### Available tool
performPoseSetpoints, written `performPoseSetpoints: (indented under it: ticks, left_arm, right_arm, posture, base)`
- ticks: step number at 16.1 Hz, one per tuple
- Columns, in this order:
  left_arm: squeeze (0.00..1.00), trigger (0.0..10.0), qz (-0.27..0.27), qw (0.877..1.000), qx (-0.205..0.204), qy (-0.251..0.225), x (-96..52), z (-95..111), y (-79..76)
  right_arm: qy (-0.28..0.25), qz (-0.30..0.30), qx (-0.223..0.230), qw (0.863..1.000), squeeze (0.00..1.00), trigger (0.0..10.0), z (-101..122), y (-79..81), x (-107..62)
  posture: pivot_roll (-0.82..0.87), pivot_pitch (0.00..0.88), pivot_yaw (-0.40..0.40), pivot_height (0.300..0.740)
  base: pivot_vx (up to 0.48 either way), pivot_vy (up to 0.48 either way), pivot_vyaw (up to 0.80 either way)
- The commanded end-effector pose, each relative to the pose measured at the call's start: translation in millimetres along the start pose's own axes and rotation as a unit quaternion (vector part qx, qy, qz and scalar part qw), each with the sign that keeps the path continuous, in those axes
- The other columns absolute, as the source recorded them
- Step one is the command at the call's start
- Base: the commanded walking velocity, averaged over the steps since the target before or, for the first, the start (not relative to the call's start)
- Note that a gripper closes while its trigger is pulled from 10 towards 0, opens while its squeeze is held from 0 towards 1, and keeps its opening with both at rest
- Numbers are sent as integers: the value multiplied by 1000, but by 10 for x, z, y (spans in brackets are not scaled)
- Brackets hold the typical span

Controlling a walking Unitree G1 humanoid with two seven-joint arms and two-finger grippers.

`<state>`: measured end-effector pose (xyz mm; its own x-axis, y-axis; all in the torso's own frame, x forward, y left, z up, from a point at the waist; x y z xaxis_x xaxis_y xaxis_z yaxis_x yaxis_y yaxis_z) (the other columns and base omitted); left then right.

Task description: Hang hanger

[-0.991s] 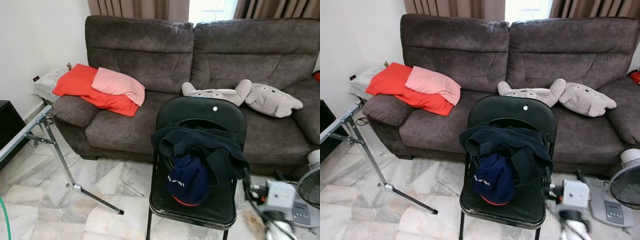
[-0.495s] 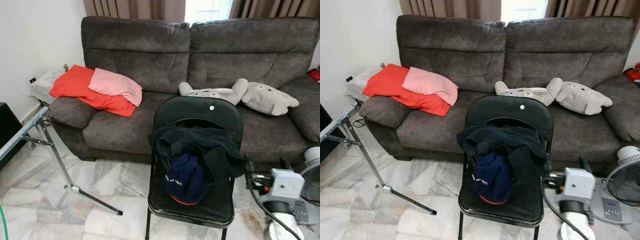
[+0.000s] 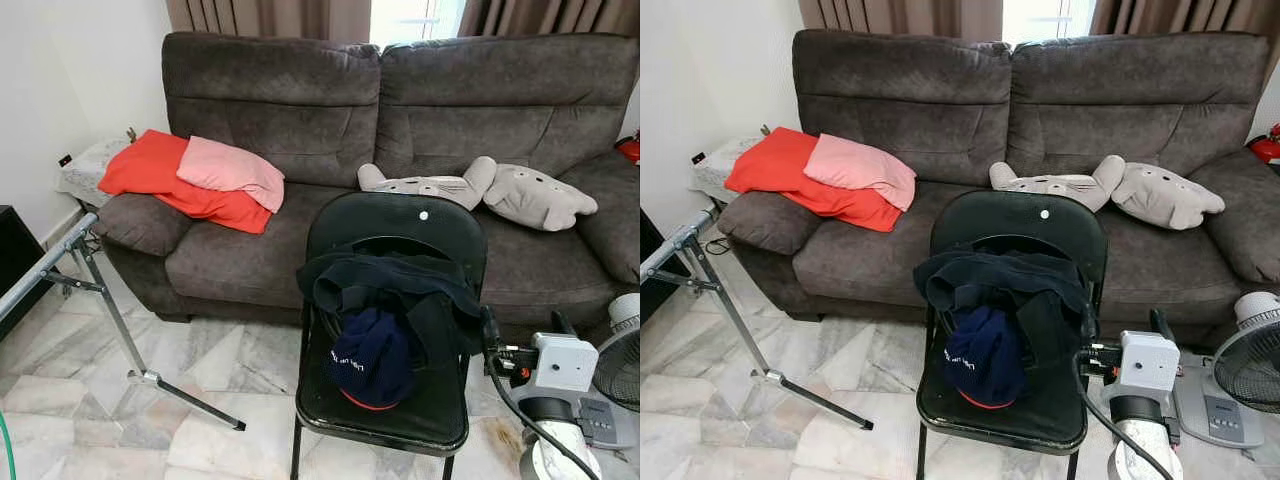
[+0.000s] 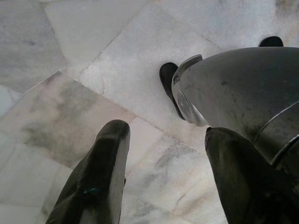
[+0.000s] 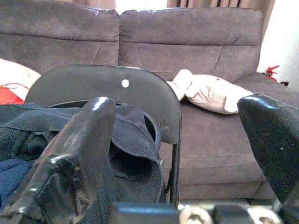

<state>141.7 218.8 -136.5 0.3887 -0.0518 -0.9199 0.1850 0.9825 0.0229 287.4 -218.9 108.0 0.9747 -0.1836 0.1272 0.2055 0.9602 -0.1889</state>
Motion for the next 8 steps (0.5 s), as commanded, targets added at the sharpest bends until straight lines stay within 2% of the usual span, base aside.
performPoseSetpoints:
  ticks: [1, 8]
  left_arm:
    - [0, 10000, -4, 1000, 0, 4, -3, -30, -6]
    - [0, 10000, -12, 1000, -7, 5, 4, -20, -39]
  right_arm:
    - [-6, 1, 1, 1000, 0, 10000, 53, 17, -1]
    - [-6, -2, 0, 1000, 0, 10000, 78, 31, 11]
  posture:
    - [-39, 0, 25, 740]
    - [-36, 0, 14, 740]
  base:
    - [266, 0, 0]
    - [291, 0, 0]
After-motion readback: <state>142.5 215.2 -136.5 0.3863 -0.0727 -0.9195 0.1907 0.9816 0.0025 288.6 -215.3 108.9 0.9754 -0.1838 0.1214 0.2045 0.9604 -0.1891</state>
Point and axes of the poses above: a point about 5 cm out from each wrist's last joint towards the gripper, its own x axis pointing out of the wrist towards the gripper, its own z axis along the axis of the wrist's last joint, y = z × x, the point moved 4 cm from there along x, pointing out of the wrist towards the gripper, and after that the axes turned 5 degrees about -x, right-handed, at the moved point
